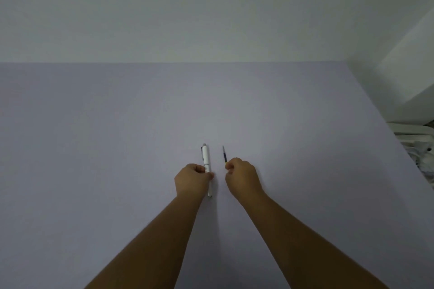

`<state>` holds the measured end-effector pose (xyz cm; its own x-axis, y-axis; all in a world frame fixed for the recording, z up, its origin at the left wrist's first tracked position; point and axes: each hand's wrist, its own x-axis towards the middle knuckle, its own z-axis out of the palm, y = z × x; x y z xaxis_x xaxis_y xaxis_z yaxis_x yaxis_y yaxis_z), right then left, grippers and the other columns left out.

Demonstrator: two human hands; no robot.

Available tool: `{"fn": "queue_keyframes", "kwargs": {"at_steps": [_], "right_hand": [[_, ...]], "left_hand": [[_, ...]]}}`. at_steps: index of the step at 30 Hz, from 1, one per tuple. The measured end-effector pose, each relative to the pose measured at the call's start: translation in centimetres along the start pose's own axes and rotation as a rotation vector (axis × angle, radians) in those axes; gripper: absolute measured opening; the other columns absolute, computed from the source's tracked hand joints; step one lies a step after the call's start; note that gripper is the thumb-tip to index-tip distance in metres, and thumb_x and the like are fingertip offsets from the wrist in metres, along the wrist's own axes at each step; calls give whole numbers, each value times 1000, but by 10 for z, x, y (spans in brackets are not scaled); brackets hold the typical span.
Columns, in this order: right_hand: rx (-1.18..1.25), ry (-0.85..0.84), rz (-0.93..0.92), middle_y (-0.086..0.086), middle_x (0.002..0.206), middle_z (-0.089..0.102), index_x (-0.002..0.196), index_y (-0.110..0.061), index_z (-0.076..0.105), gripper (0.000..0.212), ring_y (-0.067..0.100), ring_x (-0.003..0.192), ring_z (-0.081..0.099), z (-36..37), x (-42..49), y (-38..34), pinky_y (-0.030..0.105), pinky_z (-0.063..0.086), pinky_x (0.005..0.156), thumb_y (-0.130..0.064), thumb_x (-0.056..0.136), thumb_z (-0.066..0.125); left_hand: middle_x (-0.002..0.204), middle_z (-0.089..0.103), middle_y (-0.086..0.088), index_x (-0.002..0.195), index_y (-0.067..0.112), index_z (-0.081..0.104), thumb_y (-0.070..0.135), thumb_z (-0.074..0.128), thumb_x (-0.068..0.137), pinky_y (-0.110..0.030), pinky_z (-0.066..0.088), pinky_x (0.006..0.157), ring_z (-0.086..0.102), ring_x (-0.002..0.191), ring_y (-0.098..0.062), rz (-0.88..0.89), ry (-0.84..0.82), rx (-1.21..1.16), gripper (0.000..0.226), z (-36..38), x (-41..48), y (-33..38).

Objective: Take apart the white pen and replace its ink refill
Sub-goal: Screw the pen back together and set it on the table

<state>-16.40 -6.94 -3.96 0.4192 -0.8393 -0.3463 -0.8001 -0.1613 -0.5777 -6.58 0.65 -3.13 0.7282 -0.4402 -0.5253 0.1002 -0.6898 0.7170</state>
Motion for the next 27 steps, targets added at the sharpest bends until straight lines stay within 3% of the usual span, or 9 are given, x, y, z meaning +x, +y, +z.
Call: {"fn": "queue_keyframes", "kwargs": {"at_steps": [7,12,18,27], "right_hand": [[68,-35,-38,9,107,62,106,-10,61,22,14,79,51,12,-9,-10,24,43,69,-7,86,51],[88,-39,-55,11,106,63,104,-9,62,20,16,78,52,11,-11,-11,26,44,68,-9,87,52],[90,-35,-47,10,106,63,101,-9,63,18,17,80,54,10,-12,-10,25,45,69,-8,87,53],[100,-11,-33,10,101,65,97,-10,63,14,17,79,55,13,-12,-10,26,47,70,-14,88,53]], "left_hand": [[86,68,-3,92,13,65,22,73,77,-31,54,73,65,80,-20,28,9,67,19,4,5,1],[87,68,-2,92,12,65,21,74,75,-30,53,74,63,81,-19,37,8,80,21,4,8,-1],[85,65,0,91,14,63,21,73,76,-23,44,64,59,74,-14,45,6,98,19,5,10,-3],[89,66,-3,96,13,63,23,72,78,-22,44,65,59,75,-15,74,4,126,22,5,9,-5]]}}
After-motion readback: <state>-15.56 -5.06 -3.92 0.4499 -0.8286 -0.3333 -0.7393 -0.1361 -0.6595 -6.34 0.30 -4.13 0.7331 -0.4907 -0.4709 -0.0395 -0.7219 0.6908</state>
